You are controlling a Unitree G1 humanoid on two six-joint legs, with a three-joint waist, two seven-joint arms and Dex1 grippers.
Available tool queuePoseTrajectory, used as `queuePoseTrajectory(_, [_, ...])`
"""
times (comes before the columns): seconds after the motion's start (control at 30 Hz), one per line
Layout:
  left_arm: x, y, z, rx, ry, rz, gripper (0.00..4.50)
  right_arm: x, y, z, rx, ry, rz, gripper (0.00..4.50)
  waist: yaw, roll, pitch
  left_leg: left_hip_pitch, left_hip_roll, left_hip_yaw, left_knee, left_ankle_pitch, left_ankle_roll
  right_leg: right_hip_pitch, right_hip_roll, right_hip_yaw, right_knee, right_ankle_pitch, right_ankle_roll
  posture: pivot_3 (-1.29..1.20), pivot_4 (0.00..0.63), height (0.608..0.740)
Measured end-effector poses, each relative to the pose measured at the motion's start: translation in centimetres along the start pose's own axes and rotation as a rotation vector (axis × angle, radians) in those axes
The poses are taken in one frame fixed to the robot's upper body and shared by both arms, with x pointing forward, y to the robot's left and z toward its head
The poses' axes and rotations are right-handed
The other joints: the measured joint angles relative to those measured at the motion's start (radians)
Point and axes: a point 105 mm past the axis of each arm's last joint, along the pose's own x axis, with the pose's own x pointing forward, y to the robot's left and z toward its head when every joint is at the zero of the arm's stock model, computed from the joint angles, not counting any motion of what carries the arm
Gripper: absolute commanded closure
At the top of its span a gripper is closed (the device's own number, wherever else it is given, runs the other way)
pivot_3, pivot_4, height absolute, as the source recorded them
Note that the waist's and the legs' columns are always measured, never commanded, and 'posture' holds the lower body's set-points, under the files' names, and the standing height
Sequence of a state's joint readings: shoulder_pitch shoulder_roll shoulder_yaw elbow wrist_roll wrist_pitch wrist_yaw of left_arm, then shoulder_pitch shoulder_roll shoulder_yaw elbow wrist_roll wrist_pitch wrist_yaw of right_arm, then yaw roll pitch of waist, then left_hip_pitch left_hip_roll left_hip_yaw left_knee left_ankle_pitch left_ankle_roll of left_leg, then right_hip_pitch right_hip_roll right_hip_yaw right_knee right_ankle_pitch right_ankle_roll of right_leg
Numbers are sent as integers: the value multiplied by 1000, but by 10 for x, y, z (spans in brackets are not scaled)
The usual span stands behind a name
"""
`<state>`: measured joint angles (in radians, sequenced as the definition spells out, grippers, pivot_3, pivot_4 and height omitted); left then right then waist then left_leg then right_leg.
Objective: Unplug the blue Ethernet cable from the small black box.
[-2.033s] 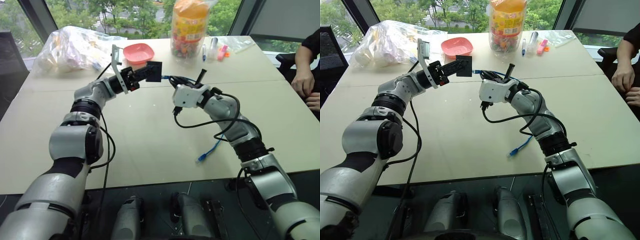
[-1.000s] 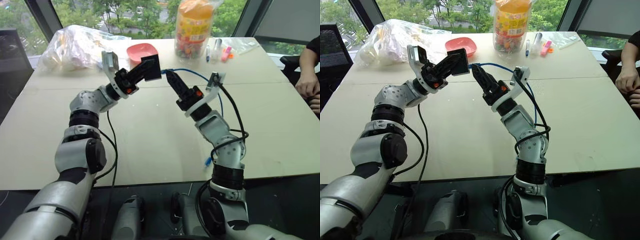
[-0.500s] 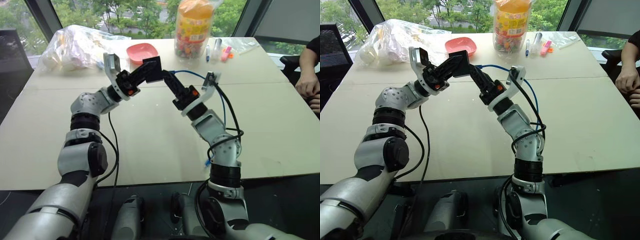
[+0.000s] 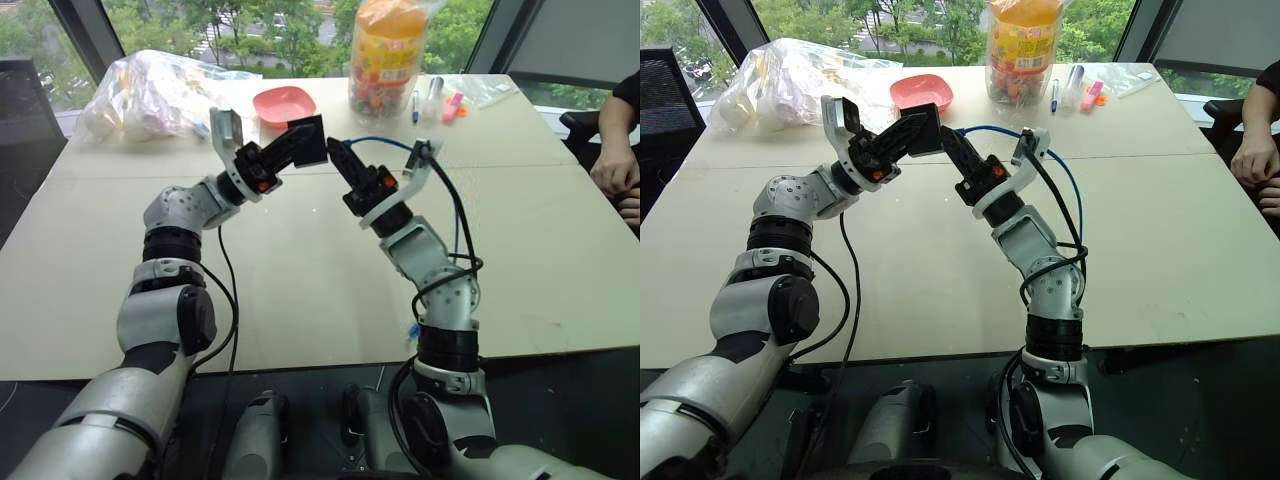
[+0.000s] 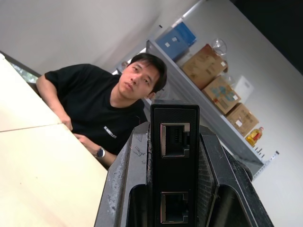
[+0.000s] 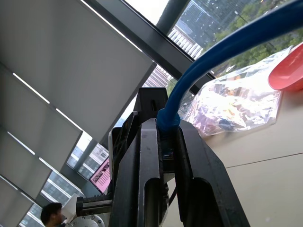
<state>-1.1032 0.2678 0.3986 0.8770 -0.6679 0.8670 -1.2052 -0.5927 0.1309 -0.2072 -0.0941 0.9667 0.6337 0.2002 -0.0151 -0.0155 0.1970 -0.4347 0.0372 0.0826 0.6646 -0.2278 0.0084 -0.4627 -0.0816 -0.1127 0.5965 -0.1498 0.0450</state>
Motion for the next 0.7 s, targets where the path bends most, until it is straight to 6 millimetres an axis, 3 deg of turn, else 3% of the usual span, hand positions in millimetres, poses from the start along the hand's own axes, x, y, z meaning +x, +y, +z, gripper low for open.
queuePoseTrajectory(0.13, [-15, 1, 13, 33, -12, 58, 3985, 6, -10, 9, 4, 0, -42, 4450, -6, 0, 0, 0, 0, 0, 0, 0, 0, -1, 0, 0, 0, 0, 0, 0, 150, 740])
queuePoseTrajectory(0.23, [-47, -6, 42, 109, -67, 127, 3985, -17, -48, 63, -78, -119, -188, 4450, 1, 0, 0, 0, 0, 0, 0, 0, 0, 0, 0, 0, 0, 0, 0, 0, 150, 740])
queuePoseTrajectory(0.33, [-59, -11, 54, 139, -106, 142, 3985, -30, -65, 81, -100, -148, -256, 4450, 2, 0, 0, -1, 0, 0, -1, 0, 0, -1, -1, 0, -1, 0, 0, 0, 150, 740])
queuePoseTrajectory(0.5, [-37, 13, 27, 243, -10, 228, 3985, -14, -78, 66, -152, -10, -300, 4450, 3, 0, 0, -1, -2, 1, 0, 0, 0, 0, -2, 0, 0, 1, -1, 0, 150, 740])
queuePoseTrajectory(0.57, [-30, 25, 14, 344, 40, 292, 3985, -16, -95, 79, -225, 26, -394, 4450, 4, 0, 0, -1, -3, 1, 0, 0, 0, 0, -3, 1, -1, 1, -2, 0, 150, 740])
queuePoseTrajectory(0.7, [-17, 37, -7, 562, 105, 351, 3985, -42, -143, 100, -367, 129, -637, 4450, 4, 0, 0, -3, -5, 3, 0, -1, 2, -1, -3, 1, -1, 1, -1, 0, 150, 740])
